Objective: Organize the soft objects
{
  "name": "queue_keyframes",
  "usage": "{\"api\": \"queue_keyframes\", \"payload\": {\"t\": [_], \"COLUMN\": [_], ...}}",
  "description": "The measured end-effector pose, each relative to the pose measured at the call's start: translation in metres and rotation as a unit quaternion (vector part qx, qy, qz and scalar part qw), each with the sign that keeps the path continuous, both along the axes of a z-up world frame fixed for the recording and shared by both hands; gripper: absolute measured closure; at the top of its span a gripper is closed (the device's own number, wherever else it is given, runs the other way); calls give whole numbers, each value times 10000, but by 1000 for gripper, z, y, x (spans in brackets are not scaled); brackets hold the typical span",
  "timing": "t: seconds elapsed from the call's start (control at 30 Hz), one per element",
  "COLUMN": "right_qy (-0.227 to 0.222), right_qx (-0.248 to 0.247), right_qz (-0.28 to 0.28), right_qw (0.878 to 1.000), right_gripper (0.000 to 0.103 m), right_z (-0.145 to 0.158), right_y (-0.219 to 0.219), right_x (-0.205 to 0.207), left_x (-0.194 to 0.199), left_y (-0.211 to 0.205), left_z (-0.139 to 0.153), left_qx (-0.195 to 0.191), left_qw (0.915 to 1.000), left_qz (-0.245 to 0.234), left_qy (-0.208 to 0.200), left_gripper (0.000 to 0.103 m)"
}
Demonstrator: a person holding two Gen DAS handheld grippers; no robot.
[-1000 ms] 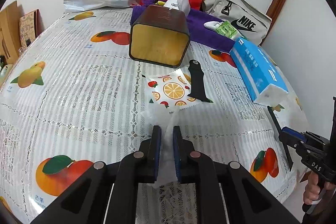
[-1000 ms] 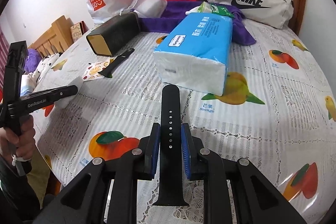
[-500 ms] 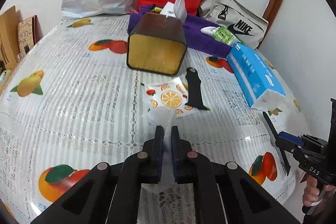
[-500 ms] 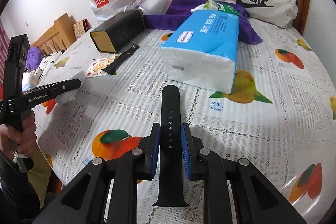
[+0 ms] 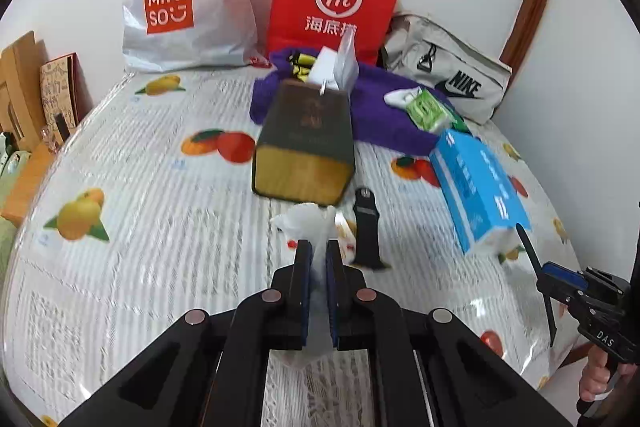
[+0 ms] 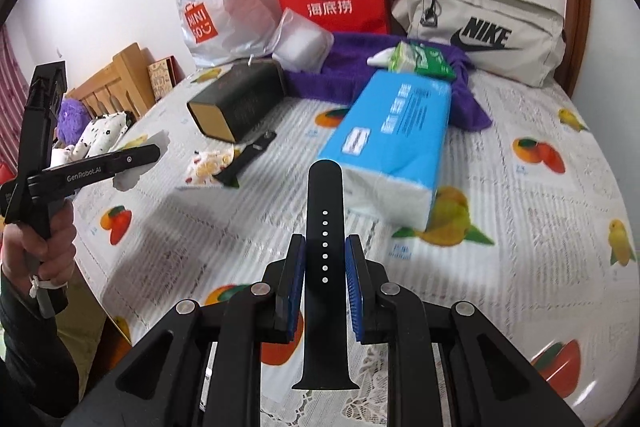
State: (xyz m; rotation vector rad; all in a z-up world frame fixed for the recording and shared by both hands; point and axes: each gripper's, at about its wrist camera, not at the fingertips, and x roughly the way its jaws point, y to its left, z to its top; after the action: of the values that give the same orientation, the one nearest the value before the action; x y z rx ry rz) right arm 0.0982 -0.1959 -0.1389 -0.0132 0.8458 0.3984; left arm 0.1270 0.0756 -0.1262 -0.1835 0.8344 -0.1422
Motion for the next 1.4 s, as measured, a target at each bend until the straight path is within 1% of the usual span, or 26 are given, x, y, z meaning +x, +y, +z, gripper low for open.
{"api": "queue_keyframes", "payload": {"t": [0.1,0.23,0.37,0.7,0.83,1.03,1.4], "right_qy": [-64,-171,-224,-335,-373,-375,-217], "right_qx": [30,43,33,-4,-18,-56,-119], "right_qz": [-46,-142,-228,-289,-285,-318,-532], "right_qw": [10000,9997,9995,9990,9989,9988,9983], "right_gripper": [83,83,83,83,83,83,83], "right_z": [9,21,30,48,54,58,53], "right_y": [-3,-8,-12,-12,-10,-8,-13], "right_x": [7,17,29,71,91,120,185], "left_x": [9,19,30,66,82,115,179], "left_y": [2,4,3,6,4,-4,-17], "left_z": [5,21,35,58,59,54,40], "left_qx": [-49,-56,12,82,38,10,0], "left_qw": [10000,9998,9996,9994,9996,9998,9995], "left_qz": [35,36,29,70,1,-117,-323], "left_qy": [-12,-163,-268,-332,-272,-149,64], "left_gripper": [95,95,95,95,95,95,95]}}
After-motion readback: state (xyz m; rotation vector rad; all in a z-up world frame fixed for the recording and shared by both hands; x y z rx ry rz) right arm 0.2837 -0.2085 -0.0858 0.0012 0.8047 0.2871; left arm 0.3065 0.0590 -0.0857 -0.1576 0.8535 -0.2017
